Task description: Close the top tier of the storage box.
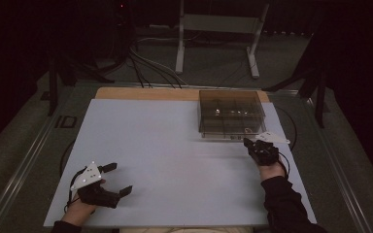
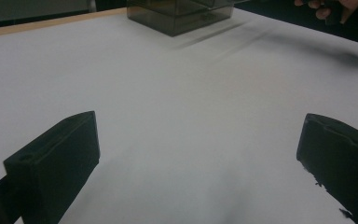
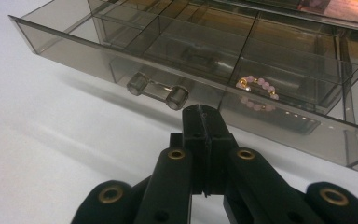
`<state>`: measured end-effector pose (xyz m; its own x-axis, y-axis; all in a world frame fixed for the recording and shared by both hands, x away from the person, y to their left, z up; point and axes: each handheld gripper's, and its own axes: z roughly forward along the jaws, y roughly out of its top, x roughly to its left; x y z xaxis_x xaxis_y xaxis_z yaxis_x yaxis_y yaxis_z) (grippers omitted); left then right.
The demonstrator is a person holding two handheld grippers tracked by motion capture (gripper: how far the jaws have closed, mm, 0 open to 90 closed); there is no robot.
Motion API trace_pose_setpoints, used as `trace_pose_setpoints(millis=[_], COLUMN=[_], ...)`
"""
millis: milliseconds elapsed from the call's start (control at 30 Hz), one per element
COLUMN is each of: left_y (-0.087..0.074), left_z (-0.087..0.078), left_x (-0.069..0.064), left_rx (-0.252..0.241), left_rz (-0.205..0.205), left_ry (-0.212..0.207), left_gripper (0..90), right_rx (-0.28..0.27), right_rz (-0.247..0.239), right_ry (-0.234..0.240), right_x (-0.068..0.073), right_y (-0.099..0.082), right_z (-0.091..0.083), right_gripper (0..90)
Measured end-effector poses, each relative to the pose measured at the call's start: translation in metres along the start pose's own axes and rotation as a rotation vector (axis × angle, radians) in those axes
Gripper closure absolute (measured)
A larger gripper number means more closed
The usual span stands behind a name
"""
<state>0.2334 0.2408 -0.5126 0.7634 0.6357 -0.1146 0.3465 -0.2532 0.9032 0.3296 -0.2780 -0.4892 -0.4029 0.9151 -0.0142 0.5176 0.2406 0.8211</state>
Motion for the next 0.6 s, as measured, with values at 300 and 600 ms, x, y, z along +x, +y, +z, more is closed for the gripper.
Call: trace_pose_setpoints(millis=[300,600], left_y=[0.0,0.0], left_z=[0.0004,0.0004], left_x=[-0.0003,-0.0004], left_rx=[0.003,0.003], left_rz=[0.005,0.004], left_ry=[0.002,0.001], left_gripper=[0.0,0.0], right_rx=[0.008,0.016], right_rz=[0.002,-0.011], right_ry=[-0.001,-0.001], right_x=[-0.0006,-0.0002], right_y=[0.0017,0.003], right_z=[0.0041,0.0079], right_gripper=[90.0,90.0])
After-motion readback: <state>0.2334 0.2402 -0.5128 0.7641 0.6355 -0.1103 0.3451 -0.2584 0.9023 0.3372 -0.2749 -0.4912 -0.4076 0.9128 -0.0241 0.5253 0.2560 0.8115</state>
